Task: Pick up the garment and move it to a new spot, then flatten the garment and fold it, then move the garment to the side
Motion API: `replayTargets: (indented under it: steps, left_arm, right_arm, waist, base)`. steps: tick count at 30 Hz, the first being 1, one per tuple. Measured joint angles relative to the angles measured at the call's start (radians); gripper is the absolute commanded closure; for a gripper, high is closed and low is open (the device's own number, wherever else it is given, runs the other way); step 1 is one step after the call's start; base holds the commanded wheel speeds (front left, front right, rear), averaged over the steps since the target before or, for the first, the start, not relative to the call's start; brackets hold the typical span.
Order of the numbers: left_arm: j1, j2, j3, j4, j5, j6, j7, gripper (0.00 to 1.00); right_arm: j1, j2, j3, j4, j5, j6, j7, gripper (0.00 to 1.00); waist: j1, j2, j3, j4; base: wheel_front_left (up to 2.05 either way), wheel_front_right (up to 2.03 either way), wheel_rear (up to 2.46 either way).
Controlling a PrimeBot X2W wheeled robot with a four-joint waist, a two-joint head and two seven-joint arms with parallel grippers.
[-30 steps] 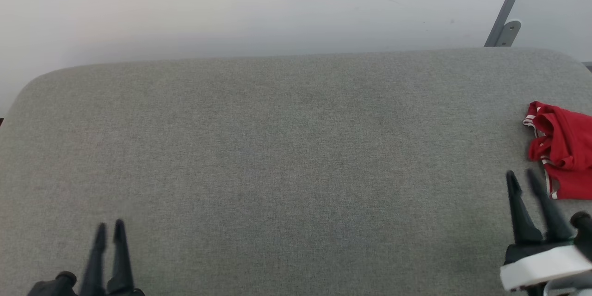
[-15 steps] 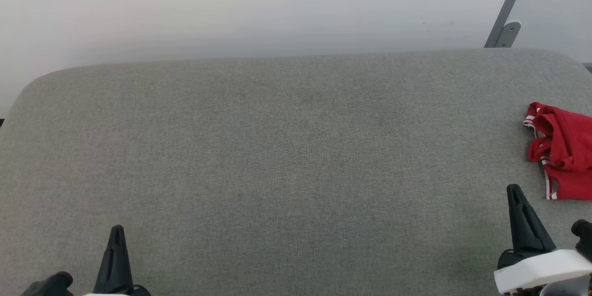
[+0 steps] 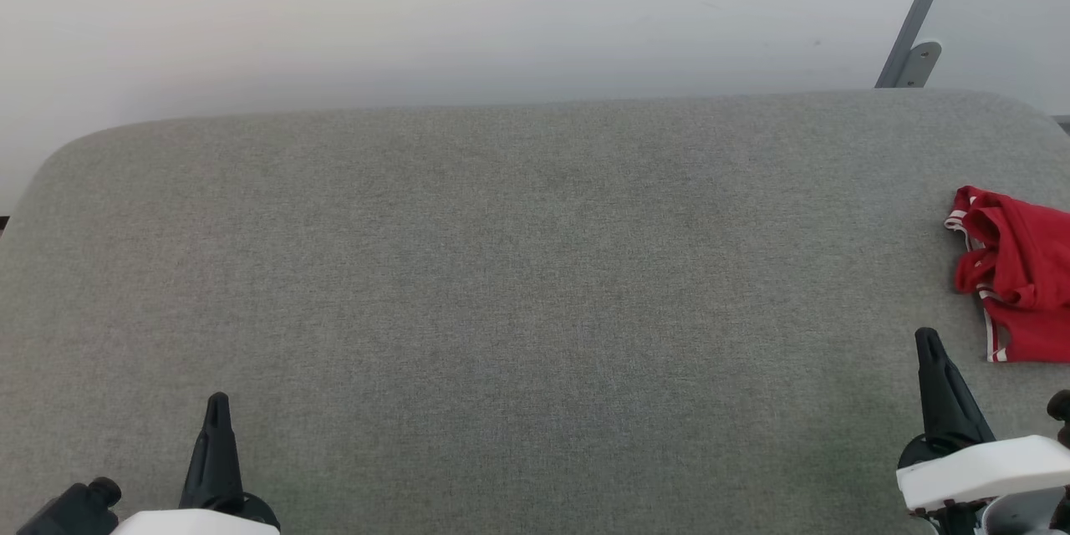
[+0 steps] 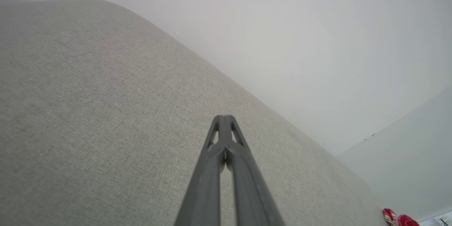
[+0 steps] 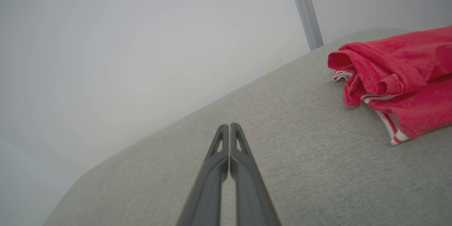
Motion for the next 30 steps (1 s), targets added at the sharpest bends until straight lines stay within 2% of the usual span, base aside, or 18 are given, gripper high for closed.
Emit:
replayTargets:
  steps: [30]
  left_arm:
    - [-0.077, 0.001, -0.012, 0.043, -0.376, 0.0, 0.105, 1.0]
  right_arm:
    - [-0.046, 0.048, -0.022, 0.024, 0.369, 0.0, 0.104, 1.0]
  waist:
    - [0.0, 0.0, -0.007, 0.002]
  base:
    - [0.0, 0.0, 0.0]
